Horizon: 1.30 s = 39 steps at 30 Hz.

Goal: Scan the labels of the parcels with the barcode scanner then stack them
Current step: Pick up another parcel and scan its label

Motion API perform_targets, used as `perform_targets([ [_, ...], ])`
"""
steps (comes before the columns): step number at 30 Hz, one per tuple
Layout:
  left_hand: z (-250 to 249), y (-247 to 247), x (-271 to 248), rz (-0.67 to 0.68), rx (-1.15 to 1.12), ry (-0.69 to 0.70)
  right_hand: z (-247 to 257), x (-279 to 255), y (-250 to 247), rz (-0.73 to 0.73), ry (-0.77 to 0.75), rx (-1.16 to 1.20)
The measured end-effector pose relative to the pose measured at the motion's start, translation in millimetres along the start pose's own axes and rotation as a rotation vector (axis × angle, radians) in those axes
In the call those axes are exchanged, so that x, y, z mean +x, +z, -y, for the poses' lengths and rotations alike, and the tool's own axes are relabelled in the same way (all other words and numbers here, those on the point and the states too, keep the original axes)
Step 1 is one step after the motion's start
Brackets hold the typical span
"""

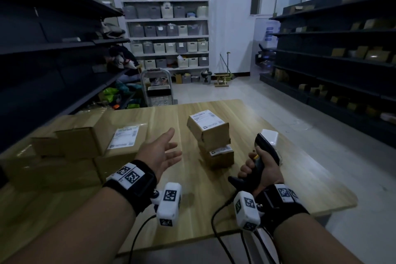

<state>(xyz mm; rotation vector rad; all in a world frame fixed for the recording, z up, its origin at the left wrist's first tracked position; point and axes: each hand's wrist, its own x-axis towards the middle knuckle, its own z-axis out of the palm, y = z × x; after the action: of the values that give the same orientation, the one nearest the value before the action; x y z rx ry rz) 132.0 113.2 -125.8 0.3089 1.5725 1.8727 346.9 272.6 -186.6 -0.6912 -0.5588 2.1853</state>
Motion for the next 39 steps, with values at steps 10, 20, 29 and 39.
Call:
perform_targets([
  [10,-63.2,-64.2,-32.1,-0.301,0.575,0.445,-33.1,-56.8,62.9,0.211,0.041,-0.120],
  [20,-115.2,-122.0,-46.5,-0.679,0.913,0.562,-73.5,-78.1,125.1,0.315,0.094,-0.275],
  [29,-117.9,-143.4,-21.6,-0.616,1.326,0.160,-92.8,-90.4,159.4,0.334,0.152,-0.335],
  [39,-98.8,-151.6,-37.2,-0.483,0.663,0.396,-93.6,-88.8,156.3,0.344,0.173,-0.360],
])
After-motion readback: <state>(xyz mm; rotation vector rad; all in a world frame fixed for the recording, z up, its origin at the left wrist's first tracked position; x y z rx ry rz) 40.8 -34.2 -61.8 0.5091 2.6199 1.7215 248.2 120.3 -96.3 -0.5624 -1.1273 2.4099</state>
